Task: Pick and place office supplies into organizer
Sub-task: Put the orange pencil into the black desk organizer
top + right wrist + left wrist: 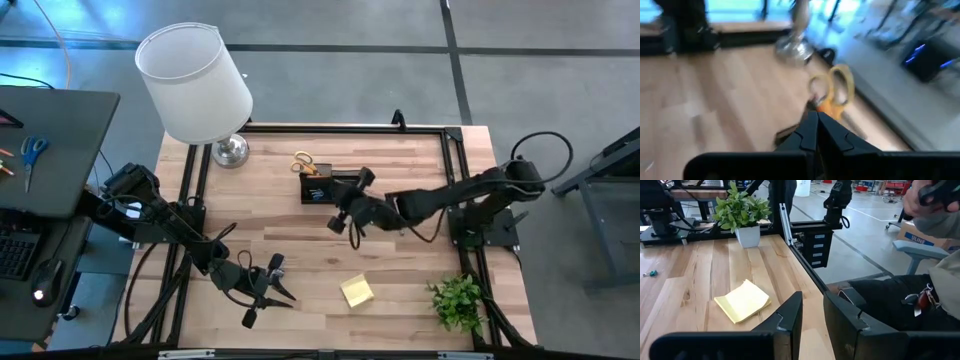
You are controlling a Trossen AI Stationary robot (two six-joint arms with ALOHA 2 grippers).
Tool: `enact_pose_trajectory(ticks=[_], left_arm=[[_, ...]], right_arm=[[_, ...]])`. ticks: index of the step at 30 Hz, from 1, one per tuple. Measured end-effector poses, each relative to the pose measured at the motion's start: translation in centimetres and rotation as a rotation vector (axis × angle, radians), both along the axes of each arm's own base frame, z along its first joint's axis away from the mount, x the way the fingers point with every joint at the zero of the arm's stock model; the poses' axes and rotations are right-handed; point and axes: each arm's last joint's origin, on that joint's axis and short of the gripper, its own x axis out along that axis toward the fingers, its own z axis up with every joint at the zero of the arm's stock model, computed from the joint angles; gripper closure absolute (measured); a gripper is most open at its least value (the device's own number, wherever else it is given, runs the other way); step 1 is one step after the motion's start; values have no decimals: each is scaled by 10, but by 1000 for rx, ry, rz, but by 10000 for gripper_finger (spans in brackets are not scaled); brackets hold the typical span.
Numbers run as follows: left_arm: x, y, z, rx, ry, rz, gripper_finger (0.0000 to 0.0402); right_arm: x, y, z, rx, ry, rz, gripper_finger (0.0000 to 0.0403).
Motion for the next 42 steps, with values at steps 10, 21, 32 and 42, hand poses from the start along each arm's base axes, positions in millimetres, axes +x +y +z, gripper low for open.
enact_pose_trajectory(ticks=[10,21,32,42], left_arm=[[0,0,-2,3,19,1,332],[0,0,-2,1,16,1,332],[0,0,-2,1,20,-3,332],[0,0,-2,-16,25,-2,332]], right_arm=[[-18,-43,-27,121,329,-77,347],[-13,-65,-48,564,316,-94,280],[-22,-43,-64,646,436,-207,307],[-18,-21,-96,588,546,-270,299]])
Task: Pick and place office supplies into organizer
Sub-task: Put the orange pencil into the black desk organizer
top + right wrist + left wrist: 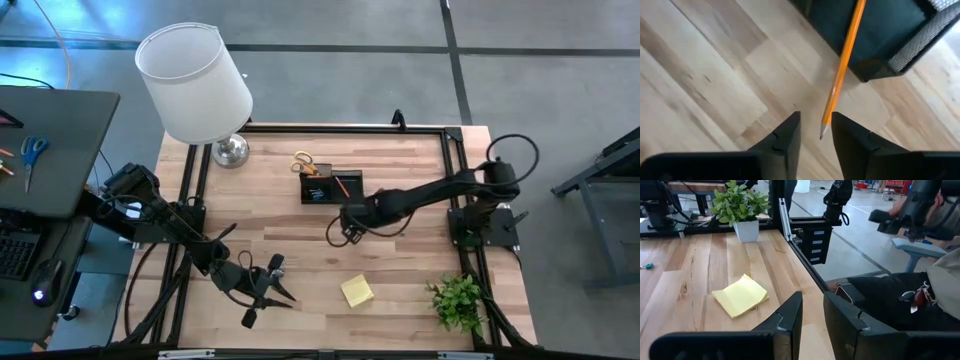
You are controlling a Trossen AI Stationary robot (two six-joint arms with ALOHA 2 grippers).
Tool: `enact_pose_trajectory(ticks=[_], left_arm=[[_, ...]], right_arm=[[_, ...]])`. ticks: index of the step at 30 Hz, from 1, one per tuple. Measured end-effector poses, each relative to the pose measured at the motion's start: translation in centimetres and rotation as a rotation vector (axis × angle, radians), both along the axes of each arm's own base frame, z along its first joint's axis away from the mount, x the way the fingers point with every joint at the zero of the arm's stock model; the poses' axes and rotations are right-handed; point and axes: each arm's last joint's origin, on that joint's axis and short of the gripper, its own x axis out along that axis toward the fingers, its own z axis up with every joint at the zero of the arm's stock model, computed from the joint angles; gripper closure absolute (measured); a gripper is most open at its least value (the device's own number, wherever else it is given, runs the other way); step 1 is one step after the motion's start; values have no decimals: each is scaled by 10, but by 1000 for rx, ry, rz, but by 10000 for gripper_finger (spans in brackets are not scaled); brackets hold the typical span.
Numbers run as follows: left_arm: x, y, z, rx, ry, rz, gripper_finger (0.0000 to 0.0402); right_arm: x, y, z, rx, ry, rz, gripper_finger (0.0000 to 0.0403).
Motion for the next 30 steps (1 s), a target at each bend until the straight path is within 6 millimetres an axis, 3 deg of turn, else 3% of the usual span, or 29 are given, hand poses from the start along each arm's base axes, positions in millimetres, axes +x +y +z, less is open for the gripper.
enact_pose_trajectory(ticks=[6,14,30], left_arm=[[0,0,0,-6,2,2,332],[0,0,0,-6,2,2,332],[0,0,0,-7,2,2,332]], right_arm=[[4,-4,-21,-50,73,-9,259],[7,-7,-21,-104,46,-32,231],[10,-3,-44,-133,94,-54,306]])
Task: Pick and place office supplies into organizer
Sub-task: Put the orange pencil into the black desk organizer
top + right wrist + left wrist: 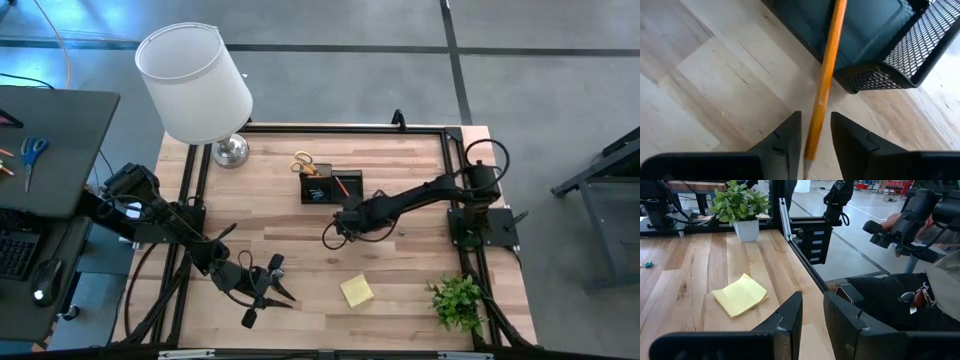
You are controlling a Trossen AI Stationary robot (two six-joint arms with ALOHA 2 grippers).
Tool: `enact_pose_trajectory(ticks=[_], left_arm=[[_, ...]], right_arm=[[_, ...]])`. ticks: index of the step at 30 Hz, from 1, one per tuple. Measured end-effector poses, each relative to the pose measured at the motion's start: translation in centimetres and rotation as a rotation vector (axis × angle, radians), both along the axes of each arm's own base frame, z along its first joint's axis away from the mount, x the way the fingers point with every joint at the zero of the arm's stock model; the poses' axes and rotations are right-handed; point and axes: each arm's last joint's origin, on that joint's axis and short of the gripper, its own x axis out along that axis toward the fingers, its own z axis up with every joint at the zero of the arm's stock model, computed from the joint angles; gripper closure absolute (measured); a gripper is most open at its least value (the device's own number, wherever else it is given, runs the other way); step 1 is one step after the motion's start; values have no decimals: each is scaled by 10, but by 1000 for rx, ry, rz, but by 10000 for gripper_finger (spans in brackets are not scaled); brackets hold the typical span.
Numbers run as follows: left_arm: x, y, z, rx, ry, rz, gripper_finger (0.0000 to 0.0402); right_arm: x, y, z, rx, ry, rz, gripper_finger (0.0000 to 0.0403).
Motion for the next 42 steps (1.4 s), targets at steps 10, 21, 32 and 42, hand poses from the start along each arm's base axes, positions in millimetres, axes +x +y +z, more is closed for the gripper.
enact_pose_trajectory(ticks=[10,21,32,42], left_arm=[[0,0,0,0,0,0,332],[0,0,0,0,0,0,332],[0,1,1,-1,-10,22,332],[13,22,30,-131,-279,214,332]], right_arm=[[-2,0,0,-3,28,28,384],[-20,13,35,26,6,-5,393],[-58,56,103,-26,-234,52,387],[-87,121,129,-329,-566,195,387]])
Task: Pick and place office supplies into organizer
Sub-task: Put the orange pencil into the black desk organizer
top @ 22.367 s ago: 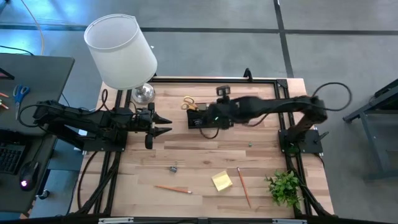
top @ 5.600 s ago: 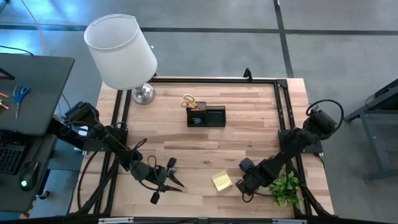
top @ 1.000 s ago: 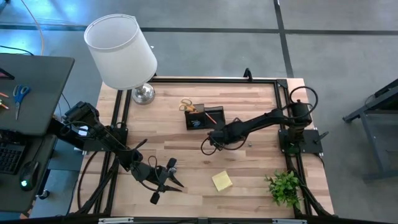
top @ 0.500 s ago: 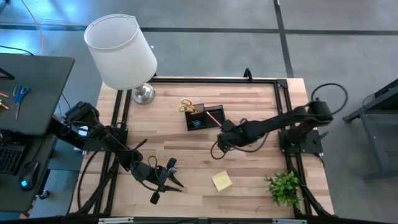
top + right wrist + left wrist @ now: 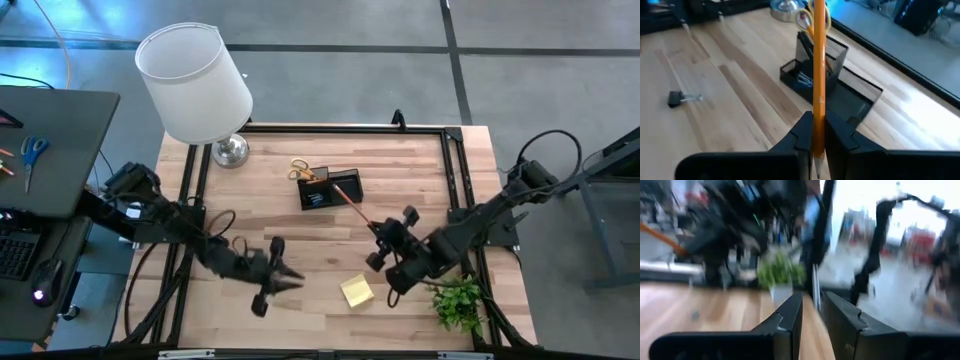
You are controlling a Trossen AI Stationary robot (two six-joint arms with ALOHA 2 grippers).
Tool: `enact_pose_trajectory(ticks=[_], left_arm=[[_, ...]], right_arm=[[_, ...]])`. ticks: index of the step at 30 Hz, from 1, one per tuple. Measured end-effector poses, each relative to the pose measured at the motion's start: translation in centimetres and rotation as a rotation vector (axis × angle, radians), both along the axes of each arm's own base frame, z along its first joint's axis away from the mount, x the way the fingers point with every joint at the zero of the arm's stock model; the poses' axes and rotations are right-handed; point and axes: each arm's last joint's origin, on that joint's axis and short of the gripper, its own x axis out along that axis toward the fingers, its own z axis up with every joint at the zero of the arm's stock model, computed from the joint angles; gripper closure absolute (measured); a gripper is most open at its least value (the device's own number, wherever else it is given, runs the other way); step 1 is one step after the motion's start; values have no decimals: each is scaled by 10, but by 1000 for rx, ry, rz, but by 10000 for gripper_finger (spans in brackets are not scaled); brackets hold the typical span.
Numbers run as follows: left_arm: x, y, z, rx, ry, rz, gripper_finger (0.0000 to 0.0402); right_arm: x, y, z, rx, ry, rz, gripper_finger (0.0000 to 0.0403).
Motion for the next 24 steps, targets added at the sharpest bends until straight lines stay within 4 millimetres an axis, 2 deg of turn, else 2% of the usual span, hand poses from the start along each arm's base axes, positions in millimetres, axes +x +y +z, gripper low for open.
enact_pose_trajectory(ticks=[5,10,13,17,24], left_arm=[[16,41,16,-87,-153,42,332],[30,83,18,-56,-157,115,332],[33,100,18,-42,-156,124,330],[33,108,23,-47,-211,103,297],[31,105,27,-67,-261,93,198]], right_arm=[[1,7,3,-66,-18,46,390],[8,11,9,-185,-27,107,388],[15,13,14,-225,-30,152,387],[24,12,20,-221,-49,205,390],[38,3,26,-195,-84,242,387]])
